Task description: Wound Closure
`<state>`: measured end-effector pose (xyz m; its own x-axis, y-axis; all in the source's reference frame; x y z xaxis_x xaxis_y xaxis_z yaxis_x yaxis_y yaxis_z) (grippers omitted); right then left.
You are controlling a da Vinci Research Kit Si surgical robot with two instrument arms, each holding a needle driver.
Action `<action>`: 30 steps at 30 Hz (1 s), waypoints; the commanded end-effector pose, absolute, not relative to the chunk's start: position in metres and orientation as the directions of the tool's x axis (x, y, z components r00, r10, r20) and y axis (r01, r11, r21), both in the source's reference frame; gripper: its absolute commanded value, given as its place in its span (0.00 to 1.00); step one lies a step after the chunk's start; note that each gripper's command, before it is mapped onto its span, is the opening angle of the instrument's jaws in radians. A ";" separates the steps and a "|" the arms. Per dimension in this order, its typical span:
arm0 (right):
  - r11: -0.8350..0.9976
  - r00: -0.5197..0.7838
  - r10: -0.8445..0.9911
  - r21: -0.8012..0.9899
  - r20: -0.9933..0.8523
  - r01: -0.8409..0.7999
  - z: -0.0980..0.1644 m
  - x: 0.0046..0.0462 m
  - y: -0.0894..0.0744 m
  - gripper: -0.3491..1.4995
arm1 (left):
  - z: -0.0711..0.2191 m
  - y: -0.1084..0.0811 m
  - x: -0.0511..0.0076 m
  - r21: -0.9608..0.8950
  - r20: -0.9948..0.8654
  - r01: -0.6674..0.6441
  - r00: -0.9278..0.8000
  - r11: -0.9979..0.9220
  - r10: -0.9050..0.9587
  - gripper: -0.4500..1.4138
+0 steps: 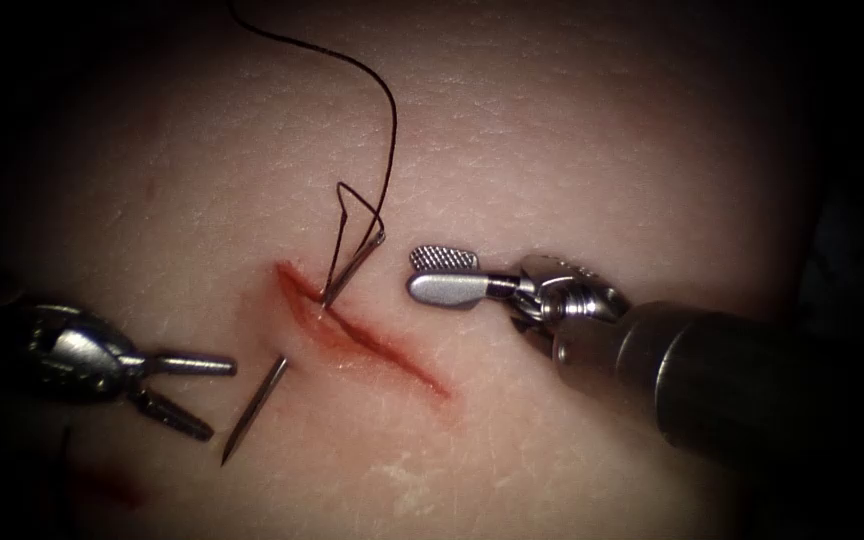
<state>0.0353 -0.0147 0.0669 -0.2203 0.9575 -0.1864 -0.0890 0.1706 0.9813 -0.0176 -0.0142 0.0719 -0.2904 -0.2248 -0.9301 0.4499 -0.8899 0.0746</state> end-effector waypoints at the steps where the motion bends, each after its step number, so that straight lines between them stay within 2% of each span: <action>1: 0.171 -0.221 0.957 0.982 -0.186 -0.086 0.068 0.0359 -0.015 0.78 | 0.073 -0.015 -0.0185 0.091 -0.928 0.470 -0.279 -0.878 -0.245 0.57; 10: 0.185 -0.221 0.955 0.979 -0.199 -0.085 0.068 0.0360 -0.016 0.75 | 0.073 -0.015 -0.0198 0.138 -0.930 0.503 -0.231 -0.853 -0.286 0.59; 15: 0.193 -0.219 0.954 0.978 -0.207 -0.084 0.068 0.0363 -0.016 0.70 | 0.074 -0.015 -0.0201 0.127 -0.917 0.529 -0.259 -0.839 -0.303 0.59; 26: 0.199 -0.222 0.952 0.977 -0.212 -0.081 0.069 0.0363 -0.017 0.67 | 0.075 -0.014 -0.0213 0.141 -0.897 0.585 -0.265 -0.798 -0.353 0.52; 29: 0.199 -0.226 0.951 0.977 -0.212 -0.077 0.069 0.0362 -0.017 0.67 | 0.075 -0.014 -0.0216 0.134 -0.895 0.595 -0.270 -0.793 -0.354 0.42; 30: 0.199 -0.225 0.951 0.977 -0.212 -0.077 0.069 0.0360 -0.017 0.67 | 0.075 -0.014 -0.0216 0.133 -0.896 0.595 -0.270 -0.793 -0.353 0.27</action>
<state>0.0353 -0.0164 0.0681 -0.2273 0.9500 -0.2142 -0.0806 0.2009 0.9763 -0.0212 -0.0132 0.0739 -0.2703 -0.3548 -0.8950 0.5952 -0.7923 0.1343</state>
